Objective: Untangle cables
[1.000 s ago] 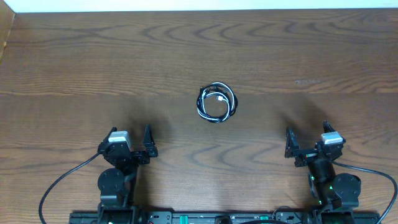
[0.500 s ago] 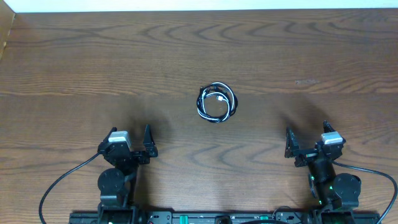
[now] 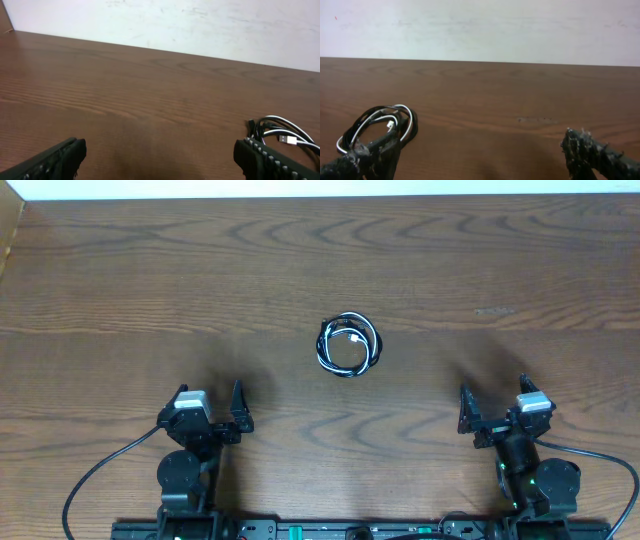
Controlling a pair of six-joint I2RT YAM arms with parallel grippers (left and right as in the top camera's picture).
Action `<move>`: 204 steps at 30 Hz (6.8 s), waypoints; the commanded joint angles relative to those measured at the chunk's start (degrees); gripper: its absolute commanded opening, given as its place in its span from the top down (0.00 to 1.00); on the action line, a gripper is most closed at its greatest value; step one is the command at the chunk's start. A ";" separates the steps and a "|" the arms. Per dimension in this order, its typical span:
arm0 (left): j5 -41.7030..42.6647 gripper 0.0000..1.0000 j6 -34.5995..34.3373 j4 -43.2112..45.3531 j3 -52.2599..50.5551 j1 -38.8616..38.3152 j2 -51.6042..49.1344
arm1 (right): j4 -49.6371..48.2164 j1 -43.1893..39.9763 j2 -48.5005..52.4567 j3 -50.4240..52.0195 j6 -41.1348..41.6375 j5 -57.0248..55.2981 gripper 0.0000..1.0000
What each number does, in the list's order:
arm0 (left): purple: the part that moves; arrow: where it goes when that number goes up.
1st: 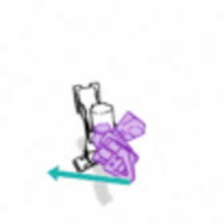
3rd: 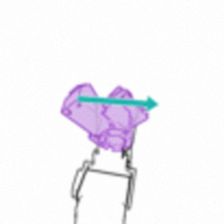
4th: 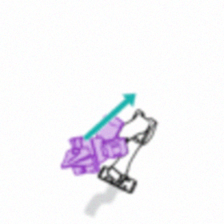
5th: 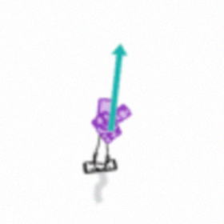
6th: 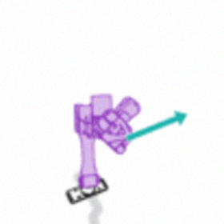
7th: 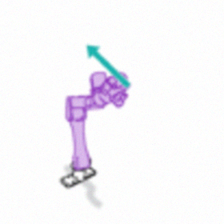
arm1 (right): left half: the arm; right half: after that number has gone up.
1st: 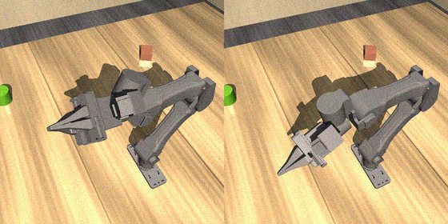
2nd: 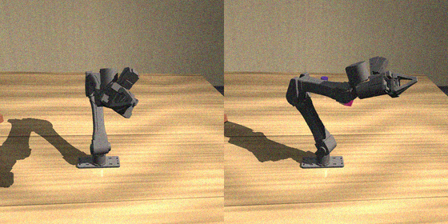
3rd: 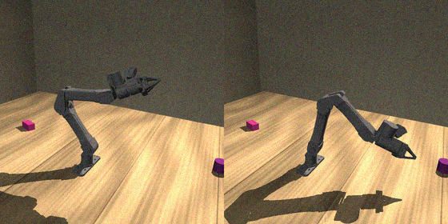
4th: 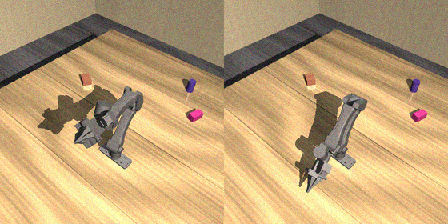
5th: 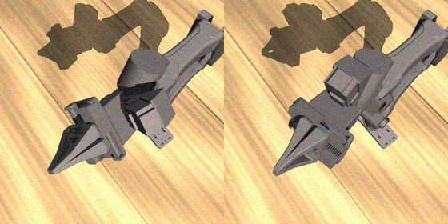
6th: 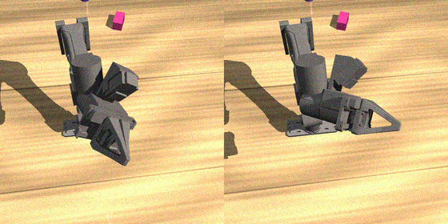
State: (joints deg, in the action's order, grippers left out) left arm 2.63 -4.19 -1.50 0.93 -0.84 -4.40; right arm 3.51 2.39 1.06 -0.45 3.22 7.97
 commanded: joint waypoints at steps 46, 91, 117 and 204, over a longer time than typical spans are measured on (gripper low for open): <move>14.97 0.00 9.31 -50.56 71.04 -7.30 -67.28 | 32.04 0.26 62.55 -57.61 -1.20 11.39 0.01; 5.81 0.40 -8.92 -21.40 72.48 -21.49 -111.43 | 29.29 0.33 73.96 -61.37 4.07 20.68 0.36; 10.40 0.93 -10.91 -22.18 70.97 -24.48 -90.51 | 29.11 0.90 73.96 -61.35 10.93 21.14 0.49; 19.32 0.93 -11.93 -25.46 70.84 -20.65 -86.16 | 10.75 3.67 105.70 -61.37 22.45 41.66 0.46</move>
State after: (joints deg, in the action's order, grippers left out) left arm 15.44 -19.14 -28.47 71.48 -21.74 -90.24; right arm 14.81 4.73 106.89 -61.43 26.87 52.16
